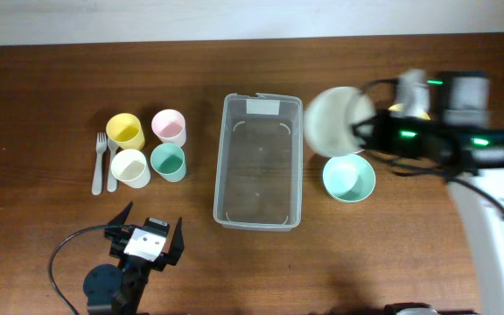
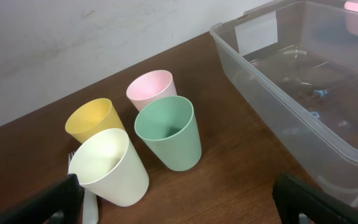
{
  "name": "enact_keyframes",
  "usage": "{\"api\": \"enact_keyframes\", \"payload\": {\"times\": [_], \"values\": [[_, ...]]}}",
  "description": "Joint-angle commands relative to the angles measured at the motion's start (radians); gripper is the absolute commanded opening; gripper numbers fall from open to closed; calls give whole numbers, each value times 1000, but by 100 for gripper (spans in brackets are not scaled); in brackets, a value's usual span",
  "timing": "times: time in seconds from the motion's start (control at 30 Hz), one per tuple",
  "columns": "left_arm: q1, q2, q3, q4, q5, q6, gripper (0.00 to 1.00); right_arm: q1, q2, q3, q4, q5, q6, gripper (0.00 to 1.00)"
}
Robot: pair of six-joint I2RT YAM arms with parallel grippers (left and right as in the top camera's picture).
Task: Pack container
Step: 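Carry the cream bowl into the container and release it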
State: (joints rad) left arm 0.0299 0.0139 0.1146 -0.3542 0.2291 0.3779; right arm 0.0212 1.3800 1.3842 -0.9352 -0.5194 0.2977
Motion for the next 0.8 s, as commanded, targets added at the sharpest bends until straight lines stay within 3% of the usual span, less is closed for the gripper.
{"api": "enact_keyframes", "payload": {"times": [0.0,0.17,0.37,0.7,0.73,0.77], "values": [[-4,-8,-6,2,11,-10,100,179,99,70,41,132,52,4],[-4,-8,-6,2,11,-10,100,304,349,225,55,173,47,4],[-4,-8,-6,2,11,-10,100,318,664,436,49,190,48,4],[-4,-8,-6,2,11,-10,100,319,822,467,37,219,63,4],[-4,-8,-6,2,11,-10,100,319,828,467,36,223,62,6],[-4,-8,-6,2,11,-10,100,319,830,467,35,224,62,21]]}}
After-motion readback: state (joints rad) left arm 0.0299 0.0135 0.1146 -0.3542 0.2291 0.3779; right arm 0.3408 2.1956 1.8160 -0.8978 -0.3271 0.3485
